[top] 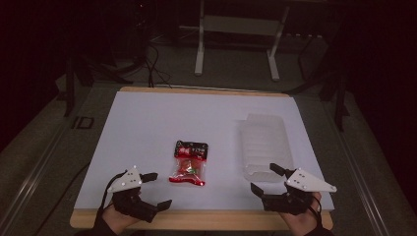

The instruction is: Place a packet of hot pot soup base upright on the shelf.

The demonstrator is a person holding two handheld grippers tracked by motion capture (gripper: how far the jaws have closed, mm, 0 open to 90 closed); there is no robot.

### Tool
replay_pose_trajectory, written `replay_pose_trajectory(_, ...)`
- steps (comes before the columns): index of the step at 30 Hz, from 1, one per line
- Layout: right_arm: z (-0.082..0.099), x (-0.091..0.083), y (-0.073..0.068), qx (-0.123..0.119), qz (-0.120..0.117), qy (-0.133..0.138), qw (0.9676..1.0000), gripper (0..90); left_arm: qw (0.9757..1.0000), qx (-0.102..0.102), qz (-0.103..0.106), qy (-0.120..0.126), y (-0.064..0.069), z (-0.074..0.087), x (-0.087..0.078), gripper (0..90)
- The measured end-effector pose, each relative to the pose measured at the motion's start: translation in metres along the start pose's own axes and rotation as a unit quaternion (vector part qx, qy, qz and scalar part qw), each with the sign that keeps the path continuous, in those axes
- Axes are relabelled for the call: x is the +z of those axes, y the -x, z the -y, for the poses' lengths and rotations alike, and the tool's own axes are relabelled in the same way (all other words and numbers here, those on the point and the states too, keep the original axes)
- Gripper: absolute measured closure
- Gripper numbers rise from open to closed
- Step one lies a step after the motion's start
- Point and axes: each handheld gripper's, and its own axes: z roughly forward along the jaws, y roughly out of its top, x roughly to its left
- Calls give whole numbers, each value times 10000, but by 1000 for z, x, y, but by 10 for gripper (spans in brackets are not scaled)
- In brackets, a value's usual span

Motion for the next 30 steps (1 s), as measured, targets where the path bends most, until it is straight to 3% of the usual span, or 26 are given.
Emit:
replay_pose_trajectory(4,0,-1,0,-18,16,-11,10000,111,9999,49,69,-106,0,-1,1,0)
replay_pose_trajectory(6,-1,-4,0,14,-11,-11,10000,111,9995,-95,275,-123,0,-3,0,0)
replay_pose_trajectory(10,-2,-7,-1,42,11,9,10000,111,9990,41,386,-209,5,-8,0,0)
replay_pose_trajectory(11,-3,-9,-2,-18,-66,-30,10000,152,9986,108,454,-254,9,-11,0,0)
replay_pose_trajectory(16,-3,-7,-8,-235,-179,-185,9994,198,9983,275,414,-307,14,-17,3,0)
replay_pose_trajectory(22,-7,-9,-12,-408,-156,-119,9990,222,9985,309,397,-231,9,-29,4,0)
replay_pose_trajectory(26,-7,-9,-12,-374,-238,-115,9989,203,9992,199,298,-178,1,-38,4,0)
replay_pose_trajectory(30,-9,-11,-12,-375,-274,-17,9989,183,9995,-67,275,-134,-5,-45,6,26)
